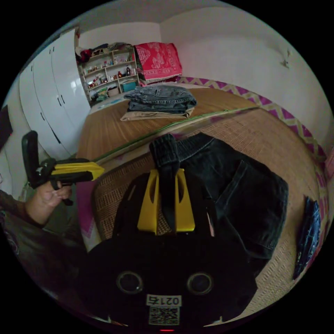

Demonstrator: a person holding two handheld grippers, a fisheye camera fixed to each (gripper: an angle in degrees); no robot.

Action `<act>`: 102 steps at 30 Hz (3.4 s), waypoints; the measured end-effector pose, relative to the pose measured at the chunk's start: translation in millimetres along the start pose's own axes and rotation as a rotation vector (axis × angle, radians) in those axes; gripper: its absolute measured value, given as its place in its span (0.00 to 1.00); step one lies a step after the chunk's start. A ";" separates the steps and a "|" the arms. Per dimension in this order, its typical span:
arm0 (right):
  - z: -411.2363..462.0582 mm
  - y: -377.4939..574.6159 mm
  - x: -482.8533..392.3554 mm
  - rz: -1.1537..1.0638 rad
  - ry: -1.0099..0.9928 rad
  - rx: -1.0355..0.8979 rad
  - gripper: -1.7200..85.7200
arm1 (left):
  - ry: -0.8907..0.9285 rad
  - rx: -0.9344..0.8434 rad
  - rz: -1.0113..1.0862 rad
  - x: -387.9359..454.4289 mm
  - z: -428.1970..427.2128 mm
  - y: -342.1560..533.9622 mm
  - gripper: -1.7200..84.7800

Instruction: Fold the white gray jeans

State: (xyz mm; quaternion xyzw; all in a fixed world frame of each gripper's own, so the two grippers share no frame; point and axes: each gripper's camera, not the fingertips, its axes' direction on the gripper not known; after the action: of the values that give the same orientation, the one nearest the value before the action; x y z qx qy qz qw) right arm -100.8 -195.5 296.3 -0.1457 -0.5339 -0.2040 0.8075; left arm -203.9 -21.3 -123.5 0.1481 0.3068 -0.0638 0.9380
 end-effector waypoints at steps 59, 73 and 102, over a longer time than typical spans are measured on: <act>-301.1 191.5 82.5 0.439 0.258 0.300 0.01 | -0.001 0.189 0.046 -114.7 -46.5 -188.2 0.01; -141.2 121.5 -8.3 0.231 0.706 -0.250 0.01 | -0.020 -0.021 -0.470 -396.8 -37.4 -40.9 0.03; -205.0 -16.4 215.7 -0.131 0.469 -0.313 0.13 | 0.052 -0.233 0.550 -184.4 110.5 -196.9 0.16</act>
State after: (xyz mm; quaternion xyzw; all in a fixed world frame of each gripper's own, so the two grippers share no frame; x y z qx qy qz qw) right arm 130.5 -340.3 415.9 -0.1825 -0.3028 -0.3637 0.8618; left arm -332.0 -237.6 24.0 0.1188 0.2844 0.2323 0.9225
